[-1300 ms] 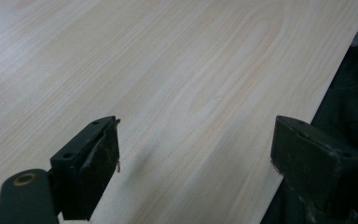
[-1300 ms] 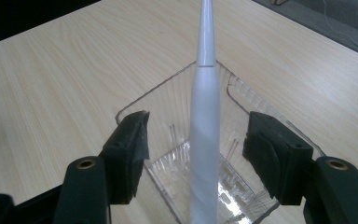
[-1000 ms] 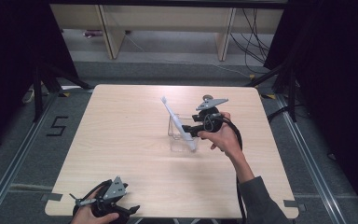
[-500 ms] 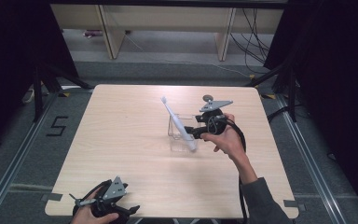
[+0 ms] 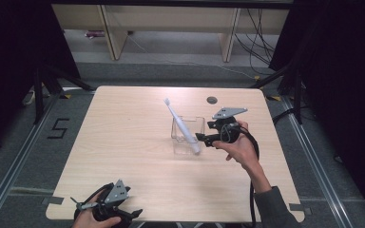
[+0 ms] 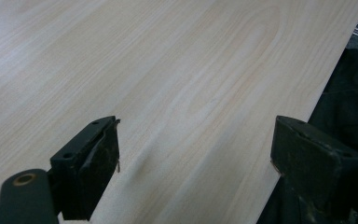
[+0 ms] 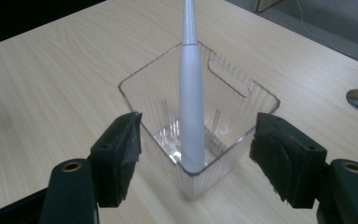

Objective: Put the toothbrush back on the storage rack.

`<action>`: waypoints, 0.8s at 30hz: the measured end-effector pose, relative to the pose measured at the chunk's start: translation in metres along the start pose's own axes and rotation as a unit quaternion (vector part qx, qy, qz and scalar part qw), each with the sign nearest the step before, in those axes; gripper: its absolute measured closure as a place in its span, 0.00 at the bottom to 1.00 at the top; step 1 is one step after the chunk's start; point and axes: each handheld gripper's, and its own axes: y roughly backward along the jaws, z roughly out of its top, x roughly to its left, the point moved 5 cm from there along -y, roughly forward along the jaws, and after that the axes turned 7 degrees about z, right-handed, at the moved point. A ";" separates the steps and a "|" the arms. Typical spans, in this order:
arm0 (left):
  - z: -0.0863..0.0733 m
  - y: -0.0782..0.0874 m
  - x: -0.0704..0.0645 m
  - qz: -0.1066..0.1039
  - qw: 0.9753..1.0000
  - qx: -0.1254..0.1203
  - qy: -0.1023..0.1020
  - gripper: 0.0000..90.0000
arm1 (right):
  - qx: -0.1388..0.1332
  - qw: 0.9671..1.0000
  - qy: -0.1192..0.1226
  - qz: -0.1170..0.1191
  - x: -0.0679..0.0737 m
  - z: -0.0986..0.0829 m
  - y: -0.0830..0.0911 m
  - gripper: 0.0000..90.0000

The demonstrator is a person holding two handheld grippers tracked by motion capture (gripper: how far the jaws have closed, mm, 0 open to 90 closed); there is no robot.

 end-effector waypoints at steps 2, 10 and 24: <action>0.000 0.000 -0.001 0.001 1.000 0.001 0.004 0.16 | -0.003 1.000 -0.007 0.000 0.000 -0.004 0.002 0.36; 0.000 0.000 0.000 0.002 1.000 0.000 0.001 0.16 | -0.006 1.000 -0.009 -0.003 -0.002 -0.015 0.013 0.34; 0.000 0.000 0.000 0.003 1.000 -0.001 -0.001 0.16 | 0.002 1.000 -0.016 -0.003 0.005 -0.032 0.020 0.33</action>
